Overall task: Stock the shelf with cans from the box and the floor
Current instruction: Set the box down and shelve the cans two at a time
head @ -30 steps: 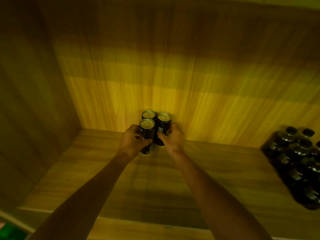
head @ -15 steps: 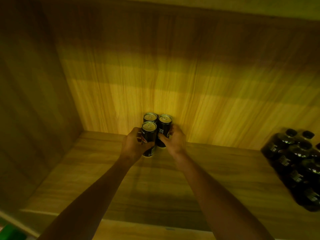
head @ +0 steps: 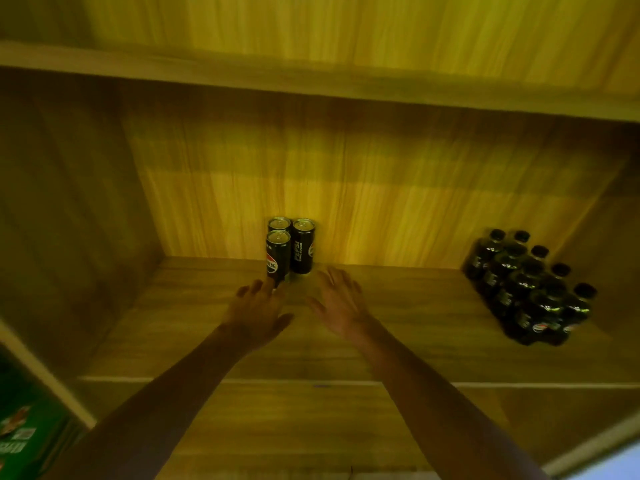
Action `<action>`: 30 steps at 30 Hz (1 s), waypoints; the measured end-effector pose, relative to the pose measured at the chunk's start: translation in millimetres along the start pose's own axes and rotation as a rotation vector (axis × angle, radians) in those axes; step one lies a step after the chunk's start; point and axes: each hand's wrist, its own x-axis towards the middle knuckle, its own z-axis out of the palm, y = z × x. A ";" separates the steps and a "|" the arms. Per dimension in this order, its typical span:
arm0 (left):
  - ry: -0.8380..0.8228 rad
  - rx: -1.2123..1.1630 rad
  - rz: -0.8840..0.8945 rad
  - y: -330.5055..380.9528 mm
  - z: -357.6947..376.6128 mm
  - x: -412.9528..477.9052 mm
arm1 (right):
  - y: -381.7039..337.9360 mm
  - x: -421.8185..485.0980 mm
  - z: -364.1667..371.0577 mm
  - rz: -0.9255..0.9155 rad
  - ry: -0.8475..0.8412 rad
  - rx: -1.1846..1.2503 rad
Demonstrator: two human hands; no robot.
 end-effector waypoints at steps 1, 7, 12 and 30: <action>-0.009 0.024 0.029 5.8 -2.8 -7.5 | -0.7 -11.1 -3.5 -0.009 0.007 -0.010; -0.006 0.049 0.067 34.8 -19.5 -56.5 | -2.8 -73.4 -18.3 0.009 0.024 -0.049; -0.016 0.068 0.018 55.8 -31.0 -96.1 | -2.9 -116.0 -25.2 -0.037 0.063 -0.077; -0.222 -0.106 -0.173 148.3 84.0 -209.2 | 17.9 -273.6 62.6 -0.150 -0.013 0.034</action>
